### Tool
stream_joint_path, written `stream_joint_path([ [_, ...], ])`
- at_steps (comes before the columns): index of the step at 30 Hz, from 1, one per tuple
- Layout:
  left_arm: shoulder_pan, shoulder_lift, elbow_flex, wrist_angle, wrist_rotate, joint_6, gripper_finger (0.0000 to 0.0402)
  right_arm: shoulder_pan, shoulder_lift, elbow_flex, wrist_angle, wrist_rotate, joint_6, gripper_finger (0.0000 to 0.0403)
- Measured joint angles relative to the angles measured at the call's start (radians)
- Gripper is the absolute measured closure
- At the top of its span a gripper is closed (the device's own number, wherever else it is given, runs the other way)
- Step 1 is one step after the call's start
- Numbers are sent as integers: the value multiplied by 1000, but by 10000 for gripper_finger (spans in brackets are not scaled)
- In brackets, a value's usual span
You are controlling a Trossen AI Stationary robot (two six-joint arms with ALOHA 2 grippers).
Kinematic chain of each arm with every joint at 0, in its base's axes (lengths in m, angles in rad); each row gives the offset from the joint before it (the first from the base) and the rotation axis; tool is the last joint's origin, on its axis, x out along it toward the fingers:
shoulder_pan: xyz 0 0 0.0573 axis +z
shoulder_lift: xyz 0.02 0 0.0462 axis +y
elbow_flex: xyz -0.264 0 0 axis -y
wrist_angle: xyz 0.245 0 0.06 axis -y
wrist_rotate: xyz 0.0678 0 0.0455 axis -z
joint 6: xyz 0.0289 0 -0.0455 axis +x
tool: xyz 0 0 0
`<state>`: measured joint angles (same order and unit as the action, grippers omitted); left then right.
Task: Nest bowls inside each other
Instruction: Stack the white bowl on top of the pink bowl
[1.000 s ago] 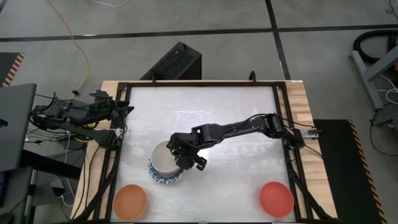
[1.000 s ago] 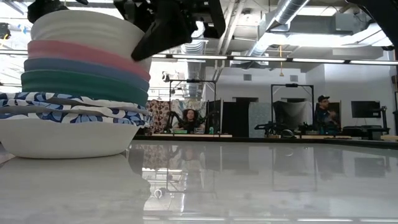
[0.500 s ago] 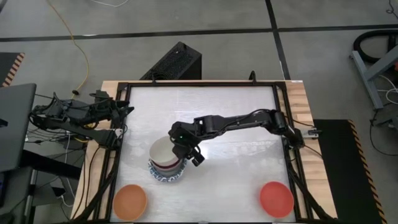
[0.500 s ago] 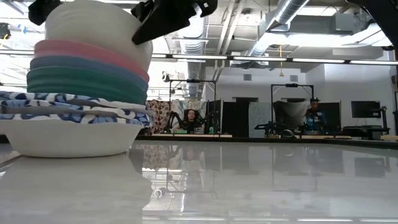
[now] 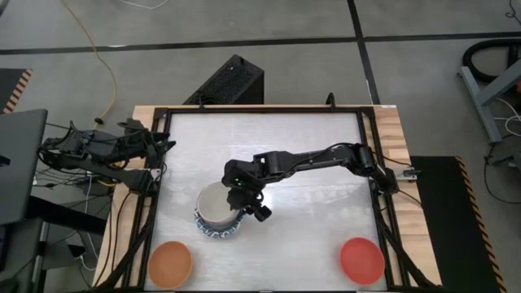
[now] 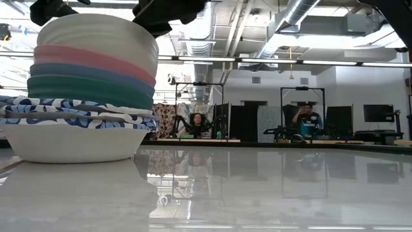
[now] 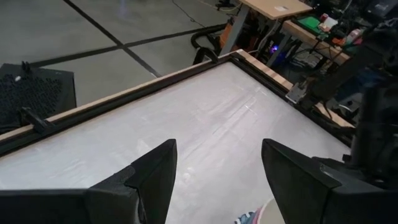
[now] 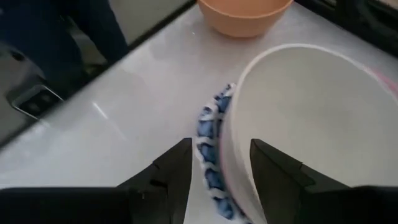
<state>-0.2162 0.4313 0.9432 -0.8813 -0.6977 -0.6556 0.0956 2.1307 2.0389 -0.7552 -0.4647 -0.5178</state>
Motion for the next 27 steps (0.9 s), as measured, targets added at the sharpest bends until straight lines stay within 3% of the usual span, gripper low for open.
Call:
stream_joint_path([
  [18, 0, 0, 0, 8, 20, -20, 178, -14, -6, -2, 104, -110, 219, 236],
  [22, 0, 0, 0, 8, 20, -20, 178, -13, -25, -2, 134, -95, 229, 274],
  [27, 0, 0, 0, 7, 28, -19, 178, -13, -36, -2, 141, 66, 273, 367],
])
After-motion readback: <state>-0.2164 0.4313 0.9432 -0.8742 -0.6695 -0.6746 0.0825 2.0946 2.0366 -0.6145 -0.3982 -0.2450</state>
